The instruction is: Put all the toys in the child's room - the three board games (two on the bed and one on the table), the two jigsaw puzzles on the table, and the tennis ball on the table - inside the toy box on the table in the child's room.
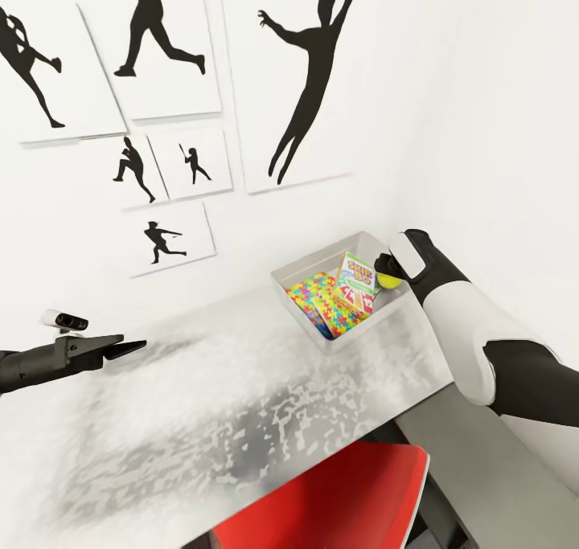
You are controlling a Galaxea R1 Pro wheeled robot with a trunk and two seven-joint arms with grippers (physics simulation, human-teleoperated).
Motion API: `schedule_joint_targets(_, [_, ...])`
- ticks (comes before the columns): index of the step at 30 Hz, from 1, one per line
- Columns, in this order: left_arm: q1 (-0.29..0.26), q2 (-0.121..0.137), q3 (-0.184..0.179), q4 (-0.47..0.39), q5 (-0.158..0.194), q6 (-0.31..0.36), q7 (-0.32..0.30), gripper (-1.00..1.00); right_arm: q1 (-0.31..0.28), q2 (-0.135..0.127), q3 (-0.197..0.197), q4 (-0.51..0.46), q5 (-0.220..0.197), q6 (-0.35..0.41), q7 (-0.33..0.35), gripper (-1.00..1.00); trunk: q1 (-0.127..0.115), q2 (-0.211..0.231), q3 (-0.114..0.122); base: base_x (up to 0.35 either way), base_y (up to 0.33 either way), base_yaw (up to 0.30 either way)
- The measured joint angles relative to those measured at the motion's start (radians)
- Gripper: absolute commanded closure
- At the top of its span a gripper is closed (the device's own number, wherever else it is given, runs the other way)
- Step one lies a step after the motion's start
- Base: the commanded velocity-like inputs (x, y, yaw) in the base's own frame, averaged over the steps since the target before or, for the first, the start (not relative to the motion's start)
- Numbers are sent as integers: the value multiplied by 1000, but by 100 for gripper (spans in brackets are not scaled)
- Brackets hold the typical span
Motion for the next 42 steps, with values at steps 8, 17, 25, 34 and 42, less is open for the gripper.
schedule_joint_targets(8, [0,1,0,0,0,0,0,-100,0,1,0,-1,0,1,1,100,0,0,0,0,0,0])
schedule_joint_targets(17, [0,1,1,0,0,0,0,-100,0,0,0,-1,-1,3,2,-100,0,0,0,0,0,0])
schedule_joint_targets(25, [0,1,1,0,0,0,0,-100,0,0,0,-1,-1,3,2,-100,0,0,0,0,0,0])
schedule_joint_targets(34, [0,-2,0,2,-5,0,0,-100,1,-2,0,-33,-2,9,3,-100,0,0,0,-5,0,0])
schedule_joint_targets(42, [3,-1,-3,31,-10,0,0,-100,41,-17,-41,-296,-23,261,16,-100,0,0,0,-178,0,0])
